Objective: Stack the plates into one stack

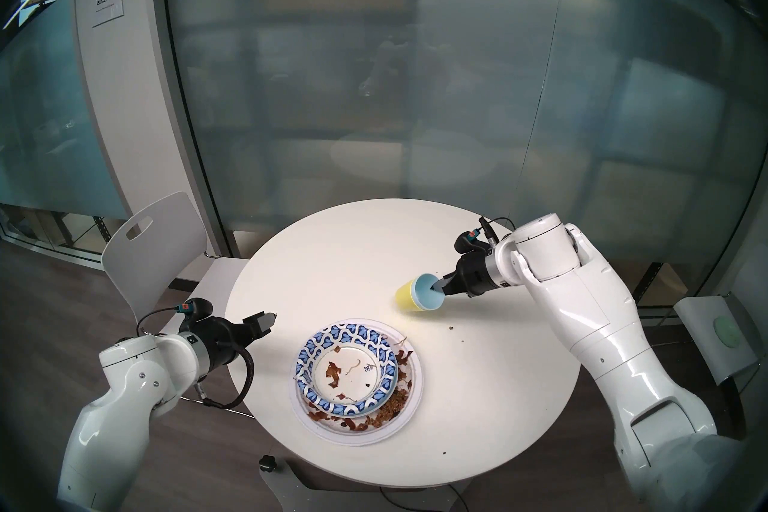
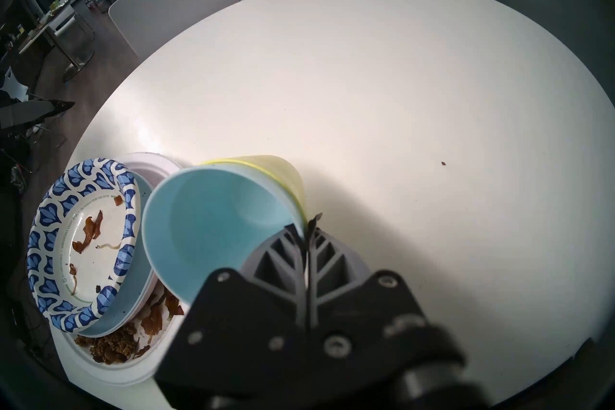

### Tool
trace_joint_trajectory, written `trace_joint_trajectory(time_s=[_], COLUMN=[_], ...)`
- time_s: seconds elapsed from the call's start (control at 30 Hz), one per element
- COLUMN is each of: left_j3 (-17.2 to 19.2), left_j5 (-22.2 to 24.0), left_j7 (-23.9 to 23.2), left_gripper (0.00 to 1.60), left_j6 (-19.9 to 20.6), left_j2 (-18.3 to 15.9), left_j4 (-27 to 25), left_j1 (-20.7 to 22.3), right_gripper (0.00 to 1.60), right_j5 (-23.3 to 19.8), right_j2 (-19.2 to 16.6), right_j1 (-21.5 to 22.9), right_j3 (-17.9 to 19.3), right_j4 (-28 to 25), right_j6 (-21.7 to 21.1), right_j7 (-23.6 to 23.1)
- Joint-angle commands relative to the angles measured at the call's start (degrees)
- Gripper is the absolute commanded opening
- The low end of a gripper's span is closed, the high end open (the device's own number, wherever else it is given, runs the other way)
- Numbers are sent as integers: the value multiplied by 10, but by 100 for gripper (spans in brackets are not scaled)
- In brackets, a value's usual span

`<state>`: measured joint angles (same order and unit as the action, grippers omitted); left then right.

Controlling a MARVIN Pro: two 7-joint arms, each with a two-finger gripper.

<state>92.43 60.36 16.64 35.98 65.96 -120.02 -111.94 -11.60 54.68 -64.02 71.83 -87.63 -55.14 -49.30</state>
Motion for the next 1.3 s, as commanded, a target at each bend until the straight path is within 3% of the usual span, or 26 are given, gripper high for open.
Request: trace_joint_trajectory(time_s=[0.0, 0.53, 0.93, 1.27], left_j3=[4, 13, 25, 34], left_j5=[4, 15, 25, 33], left_j7=[3, 10, 11, 6], left_gripper=[160, 160, 160, 160], left_j6=[0, 3, 7, 8], left_j2=[5, 7, 3, 1], left_j4=[-22, -32, -32, -31], left_j1=[1, -3, -6, -9], right_gripper=[0, 0, 0, 0], right_j5=[-24, -82, -103, -111], right_j2=[-13, -21, -15, 12], right_j1=[-16, -99, -181, -199], right_j3=[23, 44, 72, 41], right_j4=[-74, -183, -280, -289], right_j6=[1, 1, 1, 1], right_j7=[-18, -21, 29, 70])
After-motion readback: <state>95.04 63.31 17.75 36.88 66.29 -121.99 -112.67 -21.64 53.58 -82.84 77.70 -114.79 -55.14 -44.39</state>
